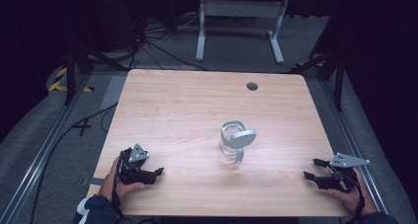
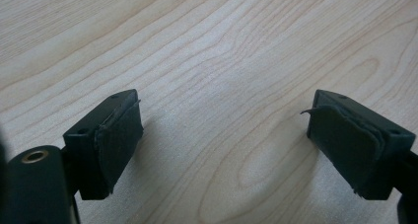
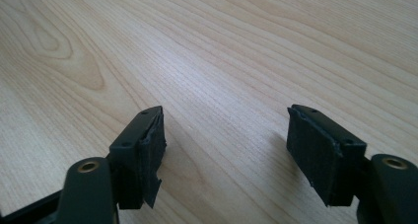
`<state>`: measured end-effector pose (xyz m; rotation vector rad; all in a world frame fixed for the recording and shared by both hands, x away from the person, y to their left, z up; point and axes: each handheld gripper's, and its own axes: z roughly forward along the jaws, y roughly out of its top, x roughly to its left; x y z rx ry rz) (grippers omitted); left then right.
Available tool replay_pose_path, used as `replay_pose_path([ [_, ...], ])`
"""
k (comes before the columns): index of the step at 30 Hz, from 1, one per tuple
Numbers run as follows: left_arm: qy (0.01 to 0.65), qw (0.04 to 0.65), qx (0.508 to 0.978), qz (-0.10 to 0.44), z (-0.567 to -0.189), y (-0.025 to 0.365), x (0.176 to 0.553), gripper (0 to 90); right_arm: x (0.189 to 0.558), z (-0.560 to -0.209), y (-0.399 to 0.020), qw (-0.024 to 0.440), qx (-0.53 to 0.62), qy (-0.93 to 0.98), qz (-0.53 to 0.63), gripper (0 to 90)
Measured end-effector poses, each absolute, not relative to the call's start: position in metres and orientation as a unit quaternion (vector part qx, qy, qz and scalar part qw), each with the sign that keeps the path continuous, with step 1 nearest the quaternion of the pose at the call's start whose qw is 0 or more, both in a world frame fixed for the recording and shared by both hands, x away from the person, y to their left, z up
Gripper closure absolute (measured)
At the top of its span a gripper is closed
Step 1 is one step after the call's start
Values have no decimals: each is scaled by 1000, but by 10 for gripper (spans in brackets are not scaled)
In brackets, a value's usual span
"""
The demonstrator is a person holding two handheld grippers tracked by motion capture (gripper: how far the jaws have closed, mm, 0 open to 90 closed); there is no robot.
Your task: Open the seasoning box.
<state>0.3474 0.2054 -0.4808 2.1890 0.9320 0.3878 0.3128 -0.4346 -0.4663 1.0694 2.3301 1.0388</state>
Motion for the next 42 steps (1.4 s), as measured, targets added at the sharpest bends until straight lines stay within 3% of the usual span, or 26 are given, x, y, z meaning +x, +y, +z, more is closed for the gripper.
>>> replay_pose_path([
  [42, 364, 360, 846, 148, -481, 205, 347, 136, 314, -467, -432, 192, 390, 825, 362, 235],
])
